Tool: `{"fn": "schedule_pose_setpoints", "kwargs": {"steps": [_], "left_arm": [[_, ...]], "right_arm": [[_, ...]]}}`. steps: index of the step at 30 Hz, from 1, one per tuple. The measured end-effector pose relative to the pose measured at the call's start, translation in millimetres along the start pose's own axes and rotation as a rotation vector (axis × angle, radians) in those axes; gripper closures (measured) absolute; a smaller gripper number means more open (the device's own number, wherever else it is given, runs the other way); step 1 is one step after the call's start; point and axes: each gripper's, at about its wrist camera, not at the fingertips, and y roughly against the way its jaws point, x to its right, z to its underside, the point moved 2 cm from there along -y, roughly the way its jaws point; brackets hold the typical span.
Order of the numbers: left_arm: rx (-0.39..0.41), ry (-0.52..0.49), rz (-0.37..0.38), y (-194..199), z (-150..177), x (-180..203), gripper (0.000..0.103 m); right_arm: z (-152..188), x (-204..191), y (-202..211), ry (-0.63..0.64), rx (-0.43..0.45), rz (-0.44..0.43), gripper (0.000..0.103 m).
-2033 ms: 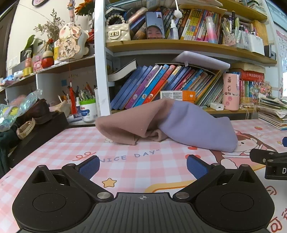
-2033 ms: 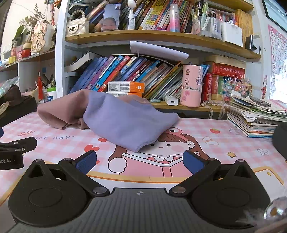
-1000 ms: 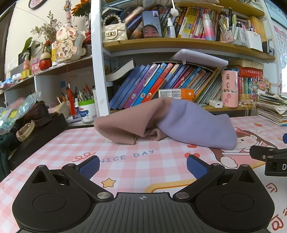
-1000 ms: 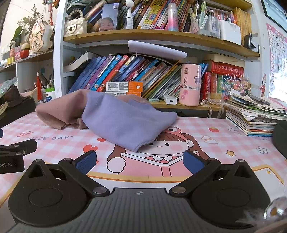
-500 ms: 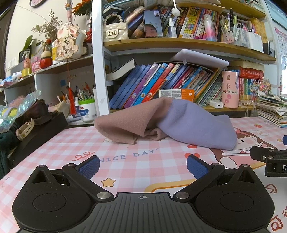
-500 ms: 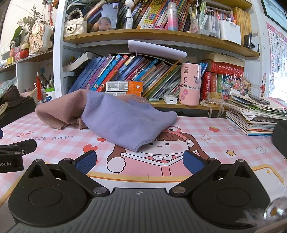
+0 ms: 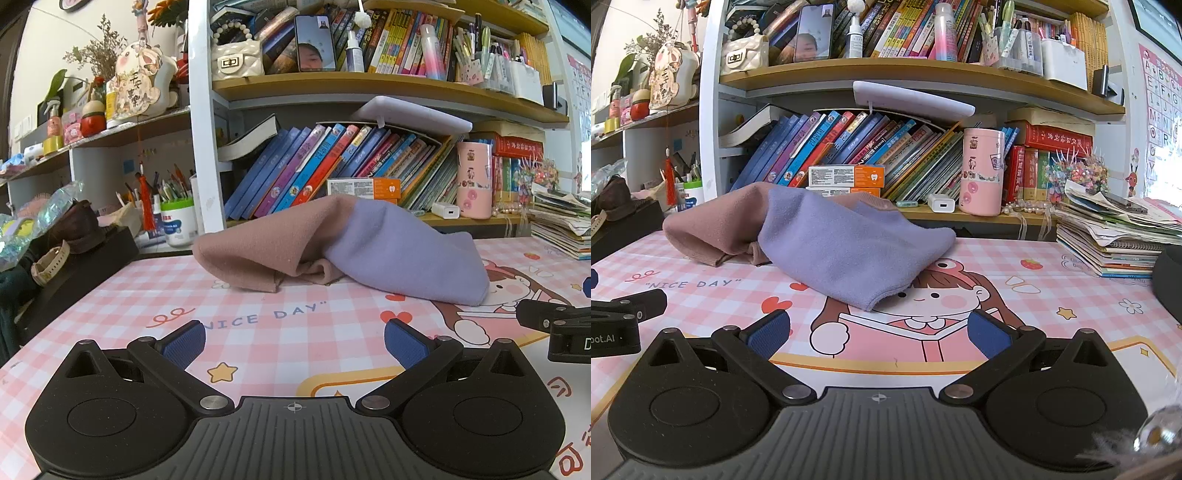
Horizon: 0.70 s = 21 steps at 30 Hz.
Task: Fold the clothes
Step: 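Move both grippers toward the sweater, reaching for its lavender and pink edges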
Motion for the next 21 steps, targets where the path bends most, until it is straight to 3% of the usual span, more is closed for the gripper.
{"fn": "schedule_pose_setpoints", "kwargs": {"steps": [6, 10, 13, 15, 18, 20, 21], "left_arm": [[0.004, 0.005, 0.004, 1, 0, -1, 0.000], [0.017, 0.014, 0.050, 3, -1, -3, 0.000], [0.021, 0.016, 0.125, 6, 0, -4, 0.000], [0.016, 0.027, 0.181, 8, 1, -4, 0.000], [-0.014, 0.089, 0.229, 7, -6, -6, 0.000], [0.013, 0.099, 0.241, 11, -17, -6, 0.000], [0.036, 0.088, 0.236, 13, -21, -7, 0.000]], "right_arm": [[1, 0, -1, -0.004, -0.002, -0.003, 0.000], [1, 9, -6, -0.058, -0.031, -0.078, 0.000], [2, 25, -12, -0.163, -0.059, -0.157, 0.014], [3, 38, -20, -0.259, -0.101, -0.183, 0.035], [-2, 51, -29, -0.367, -0.178, -0.152, 0.041], [-12, 54, -28, -0.448, -0.223, -0.132, 0.042], [-21, 52, -19, -0.504, -0.218, -0.163, 0.039]]}}
